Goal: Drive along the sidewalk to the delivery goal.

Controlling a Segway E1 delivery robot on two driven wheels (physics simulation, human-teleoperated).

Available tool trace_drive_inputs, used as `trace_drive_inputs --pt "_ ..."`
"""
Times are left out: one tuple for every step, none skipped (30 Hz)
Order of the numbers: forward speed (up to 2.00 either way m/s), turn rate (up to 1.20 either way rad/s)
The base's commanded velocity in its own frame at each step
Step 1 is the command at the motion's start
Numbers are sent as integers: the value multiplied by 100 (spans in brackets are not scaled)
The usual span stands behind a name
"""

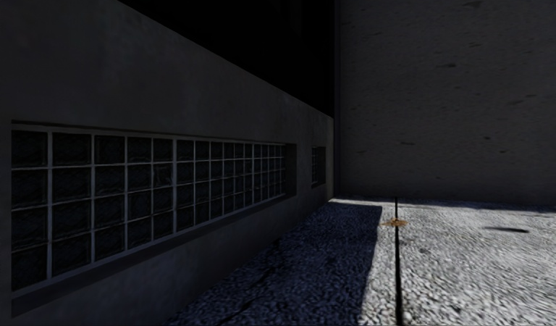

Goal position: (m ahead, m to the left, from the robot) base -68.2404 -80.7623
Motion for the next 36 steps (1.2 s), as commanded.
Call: trace_drive_inputs --pt "125 -77" --pt "125 -78" --pt "125 -78" --pt "125 -78" --pt "125 -80" --pt "125 -84" --pt "125 -84" --pt "125 -88" --pt "125 -89" --pt "125 -89" --pt "125 -90" --pt "125 -90" --pt "125 -90" --pt "125 -90" --pt "125 -90" --pt "125 -90" --pt "127 -90" --pt "127 -90" --pt "134 -90" --pt "141 -90" --pt "148 -90" --pt "148 -90" --pt "149 -90" --pt "150 -90" --pt "150 -90" --pt "150 -90" --pt "150 -90" --pt "152 -90" --pt "152 -90" --pt "200 -90" --pt "200 -90" --pt "200 -90" --pt "200 -90" --pt "200 -90" --pt "200 -90" --pt "200 -90"
